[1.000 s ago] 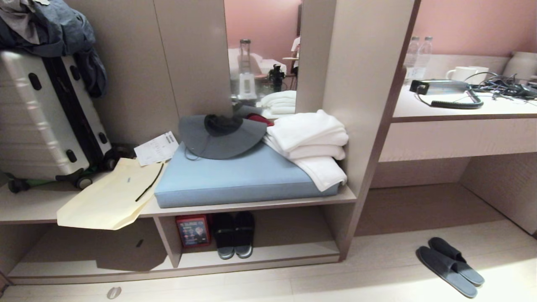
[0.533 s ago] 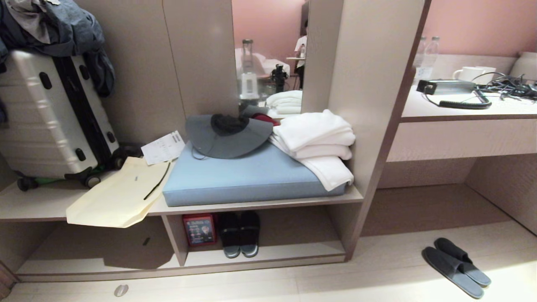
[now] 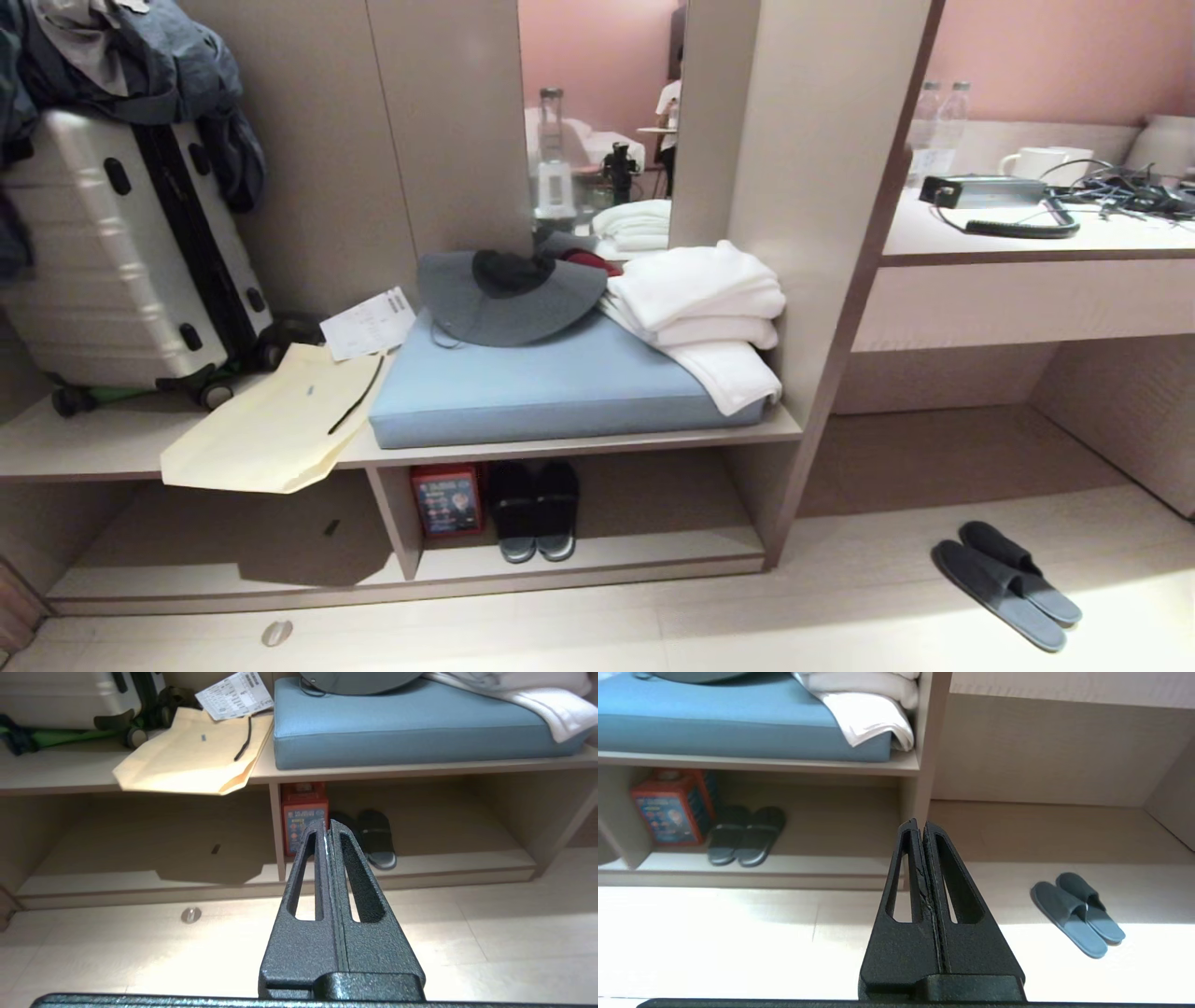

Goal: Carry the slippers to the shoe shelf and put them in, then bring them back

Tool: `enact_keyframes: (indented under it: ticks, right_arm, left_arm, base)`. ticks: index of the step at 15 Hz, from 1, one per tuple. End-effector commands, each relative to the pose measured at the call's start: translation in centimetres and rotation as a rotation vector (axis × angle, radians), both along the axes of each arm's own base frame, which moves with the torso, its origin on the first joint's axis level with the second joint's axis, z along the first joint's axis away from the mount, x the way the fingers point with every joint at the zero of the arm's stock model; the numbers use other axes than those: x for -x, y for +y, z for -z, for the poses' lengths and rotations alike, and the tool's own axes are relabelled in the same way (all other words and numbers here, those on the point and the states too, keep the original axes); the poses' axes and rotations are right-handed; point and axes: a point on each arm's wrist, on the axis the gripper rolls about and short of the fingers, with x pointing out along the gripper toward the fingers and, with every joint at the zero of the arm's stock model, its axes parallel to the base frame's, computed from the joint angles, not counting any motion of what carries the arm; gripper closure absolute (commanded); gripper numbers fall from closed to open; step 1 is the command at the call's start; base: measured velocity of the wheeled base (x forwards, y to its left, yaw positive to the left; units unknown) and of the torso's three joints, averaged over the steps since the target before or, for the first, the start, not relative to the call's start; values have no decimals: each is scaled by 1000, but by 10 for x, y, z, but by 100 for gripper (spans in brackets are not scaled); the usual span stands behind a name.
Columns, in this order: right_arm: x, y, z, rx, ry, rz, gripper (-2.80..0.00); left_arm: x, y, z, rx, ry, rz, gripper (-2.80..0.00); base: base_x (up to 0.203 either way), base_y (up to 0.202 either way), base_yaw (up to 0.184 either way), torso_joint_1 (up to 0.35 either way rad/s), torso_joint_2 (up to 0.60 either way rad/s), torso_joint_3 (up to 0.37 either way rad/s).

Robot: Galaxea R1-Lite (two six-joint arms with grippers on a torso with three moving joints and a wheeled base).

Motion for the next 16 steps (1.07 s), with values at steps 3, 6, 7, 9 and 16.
enact_keyframes:
  ticks: [3,6,7,9,16]
  right_arm:
    - [0,0,0,1,0,0,0]
    - [0,0,0,1,0,-1,0]
    - [0,0,0,1,0,0,0]
    - [0,0,0,1,0,0,0]
    - [0,0,0,2,0,0,0]
  left_arm:
    - [0,0,0,1,1,0,0]
    - [0,0,0,2,1,0,0]
    - [0,0,0,2,2,-1,0]
    - [0,0,0,2,1,0,0]
    - [0,0,0,1,1,0,0]
  base:
    - [-195,0,2,5,1,4]
    - [-195,0,2,3,1,3]
    - [-193,0,2,4,7,8]
    - [-197,0,-1,3,4,3]
    - [-194,0,0,3,0,3]
